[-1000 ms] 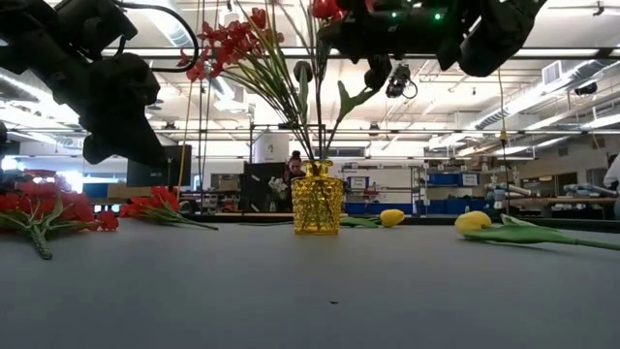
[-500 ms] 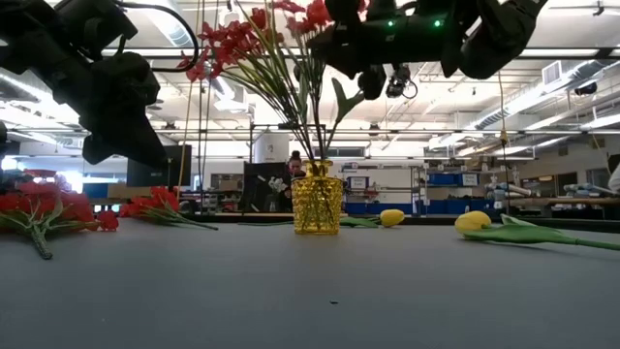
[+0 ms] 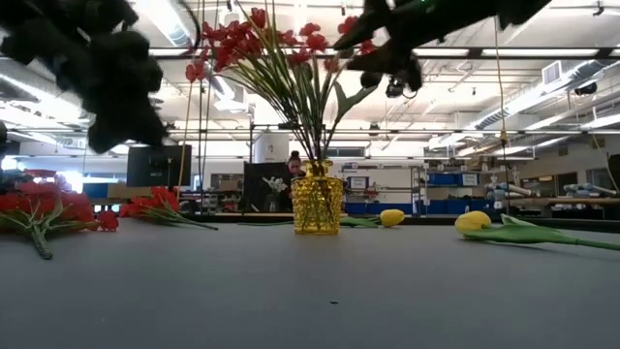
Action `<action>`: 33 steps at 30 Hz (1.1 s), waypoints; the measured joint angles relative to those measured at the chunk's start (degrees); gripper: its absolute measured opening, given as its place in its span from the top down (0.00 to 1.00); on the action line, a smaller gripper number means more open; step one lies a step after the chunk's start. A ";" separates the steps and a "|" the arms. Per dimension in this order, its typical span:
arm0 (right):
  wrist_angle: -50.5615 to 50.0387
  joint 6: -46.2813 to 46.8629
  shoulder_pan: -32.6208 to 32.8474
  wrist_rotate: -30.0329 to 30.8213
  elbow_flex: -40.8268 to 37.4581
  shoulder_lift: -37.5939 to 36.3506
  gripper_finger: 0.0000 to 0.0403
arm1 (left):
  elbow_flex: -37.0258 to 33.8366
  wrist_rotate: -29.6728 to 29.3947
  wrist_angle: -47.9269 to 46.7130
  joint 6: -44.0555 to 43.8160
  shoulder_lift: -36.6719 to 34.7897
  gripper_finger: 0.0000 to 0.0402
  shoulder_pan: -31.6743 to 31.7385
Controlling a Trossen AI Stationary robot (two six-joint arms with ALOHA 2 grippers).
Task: Sort flowers into vase by color
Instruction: Put the bottom right red flowers into the yellow vase, then put the bottom red flowers into the transparent vase
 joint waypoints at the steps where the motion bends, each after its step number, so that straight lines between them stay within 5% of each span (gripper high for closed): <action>1: -4.73 1.56 0.16 0.18 0.47 -2.09 0.55 | 1.73 0.84 -0.78 1.10 -0.01 0.70 0.00; 7: -37.16 22.24 0.07 -4.27 4.11 -11.13 0.55 | 15.54 3.03 -13.52 0.88 0.01 0.75 -1.31; 11: -48.48 30.81 0.23 -7.42 4.27 -15.42 0.55 | 19.29 2.98 -21.97 -9.43 -0.01 0.79 -4.76; 21: -53.77 33.96 1.31 -8.39 4.29 -21.90 0.55 | 14.99 5.79 -27.22 -53.83 7.27 0.81 -18.42; 33: -61.33 26.00 0.40 -11.40 4.29 -21.74 0.48 | 14.99 2.79 -31.61 -75.49 19.83 0.73 -26.12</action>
